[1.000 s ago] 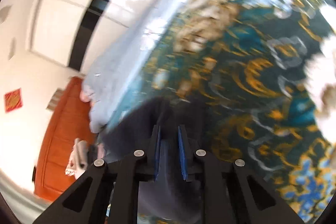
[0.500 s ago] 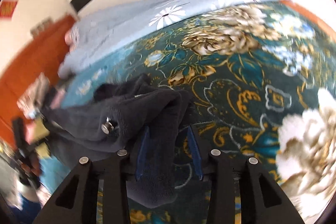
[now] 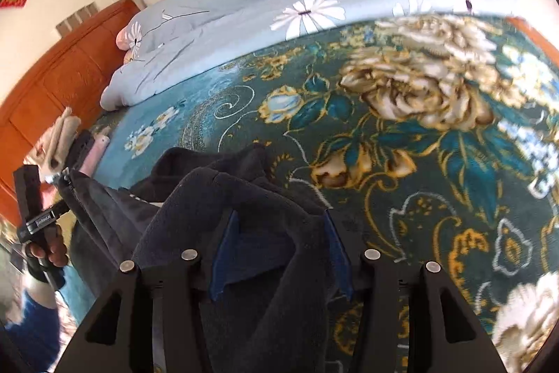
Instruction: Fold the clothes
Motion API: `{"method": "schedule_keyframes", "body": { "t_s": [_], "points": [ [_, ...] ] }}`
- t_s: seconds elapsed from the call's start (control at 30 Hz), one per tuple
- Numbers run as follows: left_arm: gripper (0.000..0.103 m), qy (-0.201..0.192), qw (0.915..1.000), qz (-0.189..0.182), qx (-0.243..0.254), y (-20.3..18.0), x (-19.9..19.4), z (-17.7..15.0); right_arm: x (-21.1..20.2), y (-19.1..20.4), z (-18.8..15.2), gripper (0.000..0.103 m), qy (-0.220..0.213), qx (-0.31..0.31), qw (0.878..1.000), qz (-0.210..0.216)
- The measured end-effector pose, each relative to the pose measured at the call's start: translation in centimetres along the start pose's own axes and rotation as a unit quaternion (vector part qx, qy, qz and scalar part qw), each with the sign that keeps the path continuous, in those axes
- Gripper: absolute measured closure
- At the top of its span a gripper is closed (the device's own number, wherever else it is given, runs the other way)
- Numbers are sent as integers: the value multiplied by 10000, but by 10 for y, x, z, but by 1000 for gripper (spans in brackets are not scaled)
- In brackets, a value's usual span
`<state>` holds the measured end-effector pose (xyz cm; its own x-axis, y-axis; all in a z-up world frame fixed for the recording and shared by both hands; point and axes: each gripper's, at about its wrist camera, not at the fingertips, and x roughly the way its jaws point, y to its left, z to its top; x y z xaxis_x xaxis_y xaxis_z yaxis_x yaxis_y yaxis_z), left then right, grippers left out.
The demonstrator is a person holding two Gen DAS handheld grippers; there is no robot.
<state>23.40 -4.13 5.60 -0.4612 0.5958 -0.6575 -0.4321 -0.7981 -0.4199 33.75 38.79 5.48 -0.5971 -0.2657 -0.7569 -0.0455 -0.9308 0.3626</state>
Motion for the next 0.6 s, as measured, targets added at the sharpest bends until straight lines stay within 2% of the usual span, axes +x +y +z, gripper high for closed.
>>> {"method": "schedule_keyframes", "body": {
  "t_s": [0.13, 0.2, 0.33, 0.4, 0.5, 0.6],
  "points": [
    [57, 272, 9986, -131, -443, 18, 22, 6, 9, -11, 0, 52, 203, 288, 9993, 159],
    [60, 320, 9980, -149, -530, 22, 25, 3, 11, -14, -2, 52, 267, 338, 9983, 396],
    [60, 417, 9978, -193, -482, 20, 30, -3, 3, -15, -9, 52, 208, 113, 9957, 893],
    [58, 470, 9977, -208, -435, 18, 32, -4, -3, -14, -15, 47, 197, -100, 9949, 982],
    [58, 535, 9975, -188, -416, 15, 39, -3, -6, -7, -19, 46, 178, -385, 9955, 842],
    [62, 568, 9976, -30, -383, 12, 44, -2, -1, 0, -14, 47, 123, -501, 9980, 378]
  ]
}}
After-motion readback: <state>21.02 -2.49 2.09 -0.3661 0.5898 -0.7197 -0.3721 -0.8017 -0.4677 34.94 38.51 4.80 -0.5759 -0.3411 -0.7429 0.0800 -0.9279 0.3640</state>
